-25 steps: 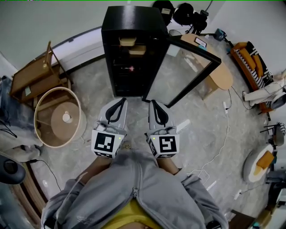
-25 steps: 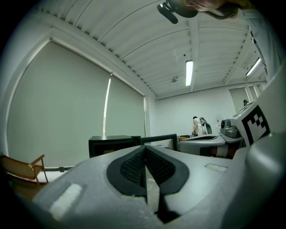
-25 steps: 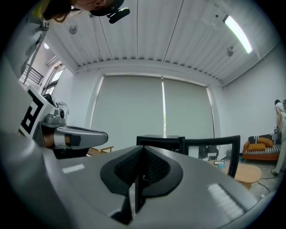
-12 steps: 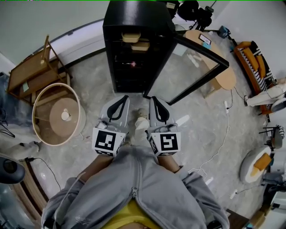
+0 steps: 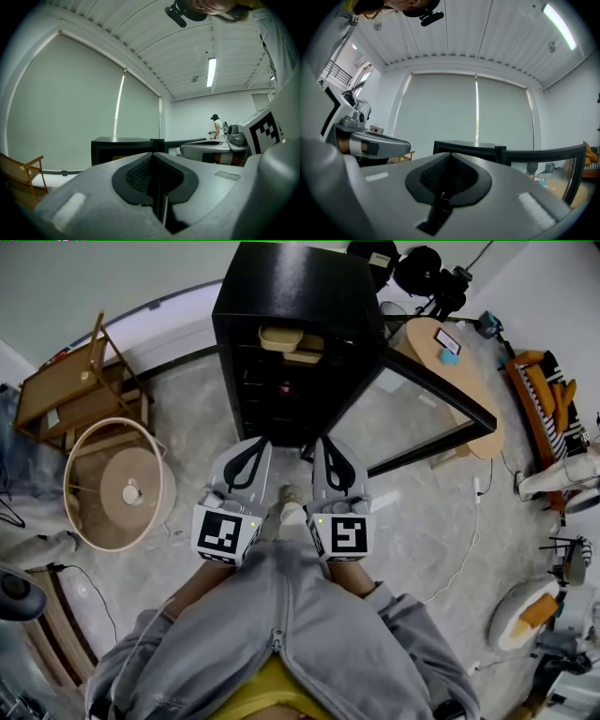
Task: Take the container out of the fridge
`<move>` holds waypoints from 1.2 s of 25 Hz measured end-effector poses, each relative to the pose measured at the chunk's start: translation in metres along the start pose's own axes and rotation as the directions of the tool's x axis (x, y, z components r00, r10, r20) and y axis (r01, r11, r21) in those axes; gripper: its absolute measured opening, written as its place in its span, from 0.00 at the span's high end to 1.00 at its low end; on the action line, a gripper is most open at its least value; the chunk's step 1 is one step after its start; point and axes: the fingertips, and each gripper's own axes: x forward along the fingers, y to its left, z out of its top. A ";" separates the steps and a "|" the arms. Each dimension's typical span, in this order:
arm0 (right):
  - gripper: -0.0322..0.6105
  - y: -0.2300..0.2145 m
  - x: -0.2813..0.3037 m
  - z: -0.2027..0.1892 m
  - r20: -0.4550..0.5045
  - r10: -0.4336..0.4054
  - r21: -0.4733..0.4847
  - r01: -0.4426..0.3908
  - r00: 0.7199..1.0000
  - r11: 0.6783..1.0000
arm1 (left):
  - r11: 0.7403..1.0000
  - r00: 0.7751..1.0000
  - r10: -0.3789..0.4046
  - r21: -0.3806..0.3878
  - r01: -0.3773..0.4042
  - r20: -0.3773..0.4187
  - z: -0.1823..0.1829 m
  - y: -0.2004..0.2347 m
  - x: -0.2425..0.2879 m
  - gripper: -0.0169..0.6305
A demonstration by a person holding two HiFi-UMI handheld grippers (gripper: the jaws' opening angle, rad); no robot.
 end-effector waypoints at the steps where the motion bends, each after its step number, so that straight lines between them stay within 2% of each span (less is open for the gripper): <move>1: 0.95 -0.008 0.011 -0.001 0.000 0.007 -0.002 -0.007 1.000 1.000 | 1.000 1.000 0.010 0.000 -0.010 -0.001 0.000 0.004 0.011 0.97; 9: 0.95 -0.061 0.091 -0.016 -0.014 0.103 0.004 -0.103 0.995 0.995 | 0.995 0.995 0.098 -0.013 -0.099 -0.013 -0.005 0.032 0.092 0.97; 19: 0.95 -0.094 0.152 -0.043 -0.032 0.244 0.003 -0.244 0.969 0.970 | 0.979 0.979 0.205 -0.021 -0.205 0.006 -0.017 0.053 0.158 0.97; 27: 0.95 -0.100 0.168 -0.060 -0.047 0.277 0.003 -0.277 0.960 0.961 | 0.973 0.974 0.225 -0.046 -0.226 -0.033 -0.034 0.073 0.181 0.97; 30: 0.95 -0.098 0.174 -0.061 -0.050 0.269 0.013 -0.269 0.962 0.963 | 0.977 0.977 0.208 -0.039 -0.210 -0.041 -0.040 0.080 0.189 0.97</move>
